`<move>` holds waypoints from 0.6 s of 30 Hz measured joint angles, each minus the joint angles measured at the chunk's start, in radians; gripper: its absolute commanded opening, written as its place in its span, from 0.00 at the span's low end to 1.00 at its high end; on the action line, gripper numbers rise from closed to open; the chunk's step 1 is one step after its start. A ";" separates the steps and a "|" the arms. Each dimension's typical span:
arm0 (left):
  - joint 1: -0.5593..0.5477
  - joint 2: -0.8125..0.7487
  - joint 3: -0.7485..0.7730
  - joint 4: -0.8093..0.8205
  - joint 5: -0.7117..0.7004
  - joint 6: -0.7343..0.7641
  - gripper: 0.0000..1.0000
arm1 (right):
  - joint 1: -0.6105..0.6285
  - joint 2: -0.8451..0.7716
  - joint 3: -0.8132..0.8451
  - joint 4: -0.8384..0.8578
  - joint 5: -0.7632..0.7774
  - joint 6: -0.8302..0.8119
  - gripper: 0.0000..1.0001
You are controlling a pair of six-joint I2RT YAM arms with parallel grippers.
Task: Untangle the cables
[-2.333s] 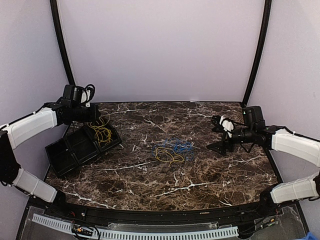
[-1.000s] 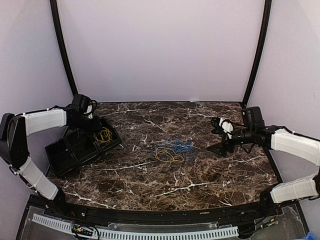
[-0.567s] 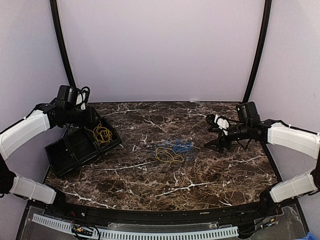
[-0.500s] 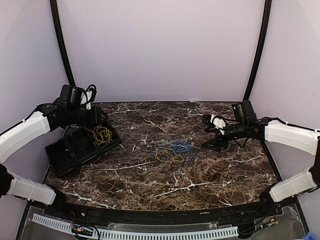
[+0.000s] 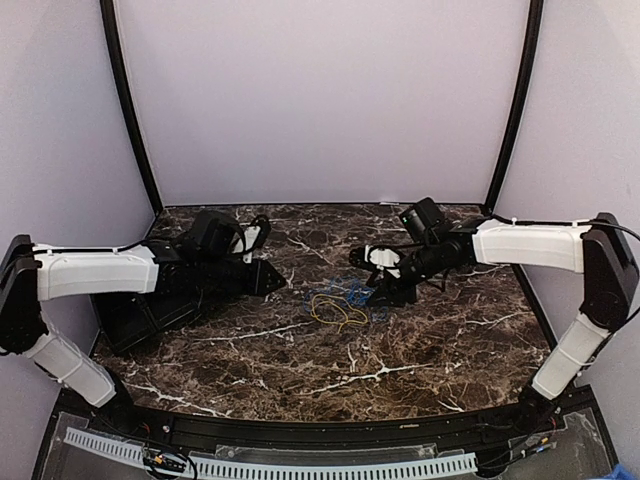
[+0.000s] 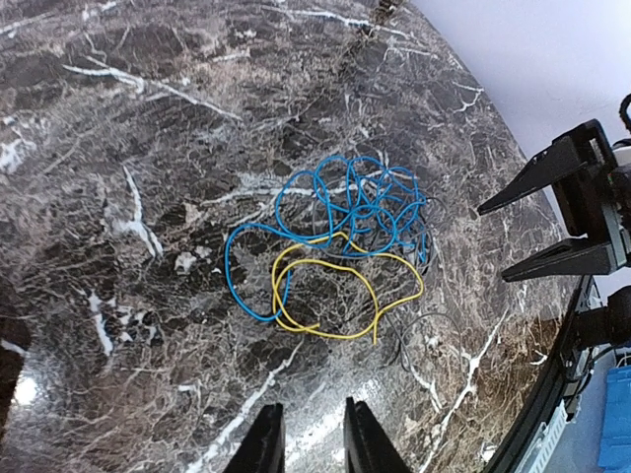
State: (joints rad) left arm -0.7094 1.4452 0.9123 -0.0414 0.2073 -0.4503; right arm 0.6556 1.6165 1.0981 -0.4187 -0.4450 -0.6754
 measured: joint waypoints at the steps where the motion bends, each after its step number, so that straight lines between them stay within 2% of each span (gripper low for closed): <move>1: -0.005 0.032 -0.001 0.020 0.005 -0.009 0.23 | 0.003 0.023 0.014 -0.002 -0.001 0.003 0.47; 4: -0.011 0.125 0.008 0.086 0.020 -0.034 0.30 | 0.004 0.085 0.040 -0.005 -0.003 0.017 0.46; 8: -0.016 0.271 0.064 0.137 0.032 -0.072 0.33 | 0.004 0.122 0.040 -0.011 0.001 0.032 0.47; 18: -0.018 0.481 0.163 0.194 0.051 -0.132 0.26 | 0.004 0.125 0.002 0.002 0.027 0.048 0.49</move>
State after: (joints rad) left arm -0.7277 1.9259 1.0756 0.1528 0.2588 -0.5819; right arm 0.6598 1.7412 1.1004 -0.4164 -0.4179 -0.6270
